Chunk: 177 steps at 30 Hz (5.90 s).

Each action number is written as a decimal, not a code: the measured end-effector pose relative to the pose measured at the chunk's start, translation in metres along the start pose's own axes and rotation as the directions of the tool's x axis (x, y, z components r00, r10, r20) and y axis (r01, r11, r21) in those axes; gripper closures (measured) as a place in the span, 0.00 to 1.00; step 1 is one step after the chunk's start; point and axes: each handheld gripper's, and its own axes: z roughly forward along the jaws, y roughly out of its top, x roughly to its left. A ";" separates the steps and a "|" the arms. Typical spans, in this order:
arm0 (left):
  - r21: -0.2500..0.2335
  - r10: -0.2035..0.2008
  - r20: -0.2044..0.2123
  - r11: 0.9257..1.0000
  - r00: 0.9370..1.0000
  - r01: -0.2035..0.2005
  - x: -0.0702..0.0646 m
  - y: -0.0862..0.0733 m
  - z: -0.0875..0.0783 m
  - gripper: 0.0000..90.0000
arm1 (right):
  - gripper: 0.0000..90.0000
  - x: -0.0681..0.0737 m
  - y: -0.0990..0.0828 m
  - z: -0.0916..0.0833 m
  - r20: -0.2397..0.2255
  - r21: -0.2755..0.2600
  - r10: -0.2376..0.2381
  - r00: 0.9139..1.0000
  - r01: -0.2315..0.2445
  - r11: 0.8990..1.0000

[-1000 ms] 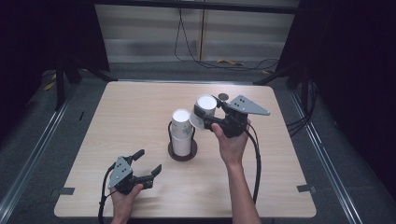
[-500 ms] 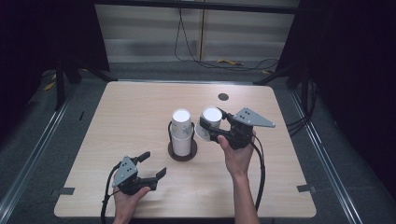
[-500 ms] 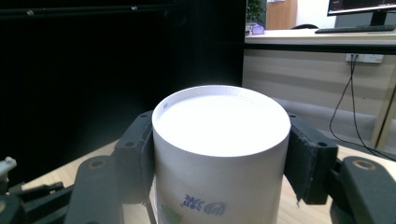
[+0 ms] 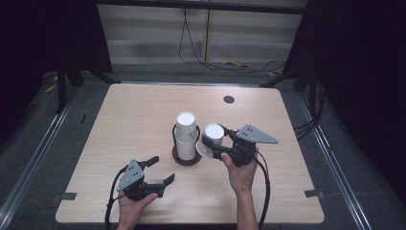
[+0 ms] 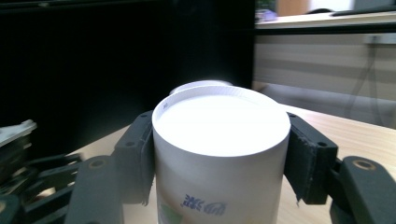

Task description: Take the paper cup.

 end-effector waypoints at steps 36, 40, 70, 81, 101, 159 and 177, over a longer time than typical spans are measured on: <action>0.058 0.012 0.112 0.998 0.994 -0.019 -0.013 0.009 0.016 0.18 | 0.39 0.041 -0.044 0.031 -0.126 0.066 0.009 0.992 0.000 0.998; 0.059 0.011 0.109 0.998 0.994 -0.017 -0.012 0.010 0.017 0.18 | 0.39 0.044 -0.046 0.033 -0.140 0.080 0.009 0.990 0.003 0.997; 0.066 -0.009 0.168 0.998 0.986 -0.002 -0.016 0.009 0.030 0.18 | 0.40 0.057 -0.055 0.043 -0.223 0.114 0.035 0.974 -0.009 0.993; 0.063 0.007 0.159 0.998 0.987 -0.018 -0.015 0.009 0.029 0.26 | 0.38 0.059 -0.056 0.045 -0.228 0.112 0.040 0.973 -0.015 0.994; 0.079 0.004 0.155 0.997 0.988 -0.017 -0.014 0.010 0.028 0.30 | 0.29 0.055 -0.056 0.044 -0.215 0.070 0.081 0.973 -0.067 0.995; 0.270 0.034 0.196 0.959 0.980 -0.087 0.002 0.018 0.029 0.30 | 0.27 0.027 -0.047 0.001 -0.184 0.091 -0.004 0.983 0.021 0.996; 0.387 0.072 0.228 0.908 0.971 -0.158 -0.003 0.020 0.039 0.31 | 0.26 0.024 -0.042 0.002 -0.183 0.319 -0.117 0.976 0.171 0.932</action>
